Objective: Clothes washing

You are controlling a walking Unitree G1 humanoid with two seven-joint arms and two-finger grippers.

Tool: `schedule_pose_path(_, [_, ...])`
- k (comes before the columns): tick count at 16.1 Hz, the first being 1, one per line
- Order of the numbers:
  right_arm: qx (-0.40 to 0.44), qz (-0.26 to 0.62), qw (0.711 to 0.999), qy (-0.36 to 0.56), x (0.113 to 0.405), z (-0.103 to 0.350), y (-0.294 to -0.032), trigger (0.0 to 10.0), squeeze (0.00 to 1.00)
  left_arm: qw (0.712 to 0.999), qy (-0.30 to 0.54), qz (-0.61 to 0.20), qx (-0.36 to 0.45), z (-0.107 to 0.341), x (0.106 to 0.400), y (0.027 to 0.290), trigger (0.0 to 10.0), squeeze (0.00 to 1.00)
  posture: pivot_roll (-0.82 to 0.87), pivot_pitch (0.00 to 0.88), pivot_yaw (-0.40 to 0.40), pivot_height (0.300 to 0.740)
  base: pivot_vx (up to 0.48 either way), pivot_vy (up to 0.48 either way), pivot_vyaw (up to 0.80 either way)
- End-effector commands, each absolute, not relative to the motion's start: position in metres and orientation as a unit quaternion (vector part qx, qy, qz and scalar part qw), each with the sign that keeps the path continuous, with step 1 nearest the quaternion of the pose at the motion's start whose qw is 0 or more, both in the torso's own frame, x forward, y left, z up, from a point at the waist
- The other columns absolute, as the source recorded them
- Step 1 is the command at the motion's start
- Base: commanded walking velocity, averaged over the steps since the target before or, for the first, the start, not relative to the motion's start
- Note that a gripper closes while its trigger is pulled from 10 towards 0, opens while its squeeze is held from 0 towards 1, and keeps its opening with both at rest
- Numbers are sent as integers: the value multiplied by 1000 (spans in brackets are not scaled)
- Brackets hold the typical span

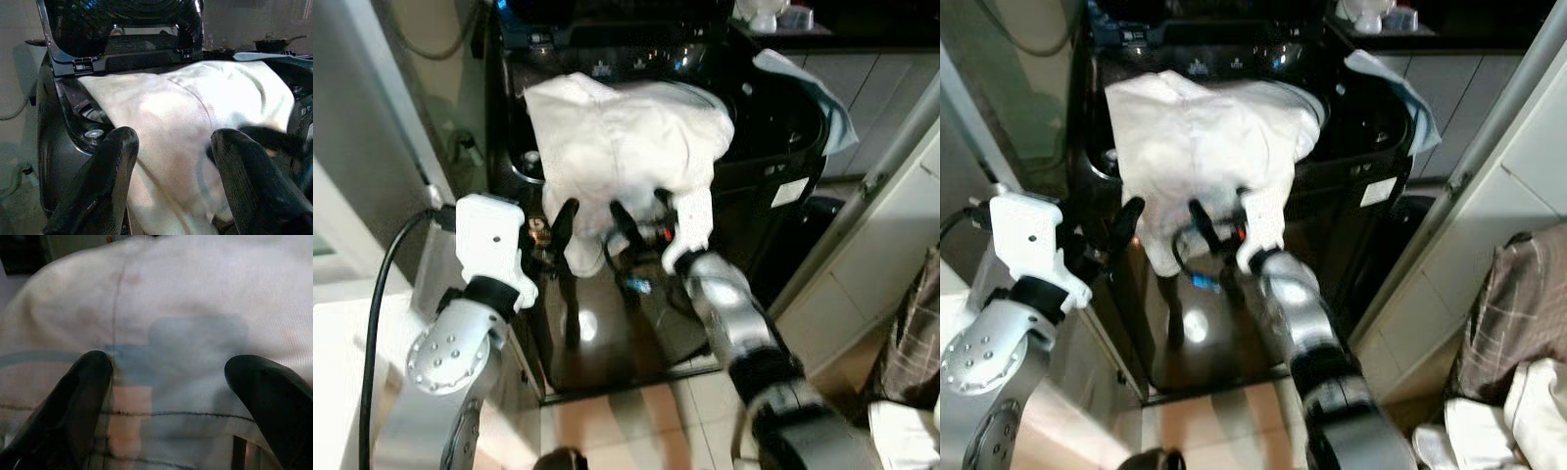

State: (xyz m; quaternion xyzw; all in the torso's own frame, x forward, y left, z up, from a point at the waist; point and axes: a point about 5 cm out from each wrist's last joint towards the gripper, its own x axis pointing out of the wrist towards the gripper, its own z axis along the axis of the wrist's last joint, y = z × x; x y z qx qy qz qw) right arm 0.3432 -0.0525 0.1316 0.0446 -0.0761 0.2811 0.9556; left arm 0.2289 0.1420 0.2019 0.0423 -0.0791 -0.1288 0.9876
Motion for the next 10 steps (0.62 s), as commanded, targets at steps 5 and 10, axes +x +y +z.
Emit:
schedule_pose_path(5, [34, 248, 948, -197, 378, 209, -60, 10000, 0, 987, -83, -128, 40, 201, 232, 137, 10000, 0, 100, 30, -26, 740, 0, 0, 0])
schedule_pose_path(10, [9, 184, 946, -266, 388, 246, -88, 10000, 0, 986, -94, -129, 49, 200, 247, 135, 10000, 0, 62, 0, -36, 740, 0, 0, 0])
